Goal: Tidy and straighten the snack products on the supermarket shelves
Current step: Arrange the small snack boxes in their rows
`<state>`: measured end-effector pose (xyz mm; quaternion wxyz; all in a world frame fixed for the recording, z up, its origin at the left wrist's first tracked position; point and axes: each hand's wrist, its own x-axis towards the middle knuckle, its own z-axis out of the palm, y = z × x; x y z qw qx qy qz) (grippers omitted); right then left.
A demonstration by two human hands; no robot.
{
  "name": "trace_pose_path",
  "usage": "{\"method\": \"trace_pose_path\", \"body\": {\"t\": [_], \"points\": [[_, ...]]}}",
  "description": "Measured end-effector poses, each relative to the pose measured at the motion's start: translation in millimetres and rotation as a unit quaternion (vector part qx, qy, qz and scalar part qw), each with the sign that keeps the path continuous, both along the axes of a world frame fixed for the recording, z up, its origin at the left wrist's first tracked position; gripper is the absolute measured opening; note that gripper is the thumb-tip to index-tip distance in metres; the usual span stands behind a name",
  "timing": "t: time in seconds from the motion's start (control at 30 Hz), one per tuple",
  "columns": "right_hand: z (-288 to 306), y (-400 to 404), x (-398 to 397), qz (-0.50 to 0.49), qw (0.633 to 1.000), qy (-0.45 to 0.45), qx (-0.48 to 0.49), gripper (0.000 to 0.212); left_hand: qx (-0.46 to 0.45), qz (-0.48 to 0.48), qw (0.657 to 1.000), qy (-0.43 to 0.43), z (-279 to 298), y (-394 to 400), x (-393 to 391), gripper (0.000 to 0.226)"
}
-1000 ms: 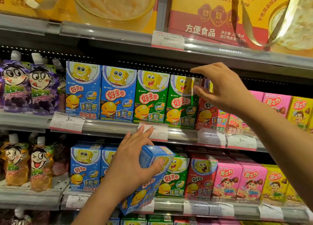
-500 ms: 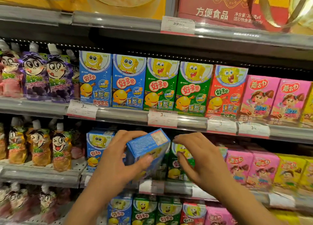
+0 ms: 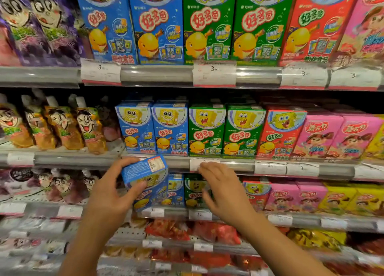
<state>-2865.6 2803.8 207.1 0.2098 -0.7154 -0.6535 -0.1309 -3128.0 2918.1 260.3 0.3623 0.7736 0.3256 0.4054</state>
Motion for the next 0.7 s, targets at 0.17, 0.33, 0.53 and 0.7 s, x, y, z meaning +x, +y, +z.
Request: {"method": "trace_pose_path", "body": {"t": [0.17, 0.33, 0.53, 0.7], "points": [[-19.1, 4.1, -13.3, -0.058, 0.996, -0.054, -0.03, 0.063, -0.004, 0.052, 0.997, 0.061, -32.7, 17.0, -10.9, 0.044], [-21.3, 7.7, -18.6, -0.09, 0.992, -0.071, -0.046, 0.071, 0.002, 0.068, 0.991, 0.112, -69.9, 48.1, -25.2, 0.041], [-24.4, 7.2, -18.7, -0.086, 0.991, -0.083, -0.058, 0.072, -0.054, 0.067, 0.993, 0.082, -97.6, 81.6, -30.7, 0.043], [-24.0, 8.0, -19.1, -0.091, 0.991, -0.086, -0.052, 0.069, -0.119, 0.025, 0.993, 0.006, -110.0, 99.1, -17.5, 0.04]]}}
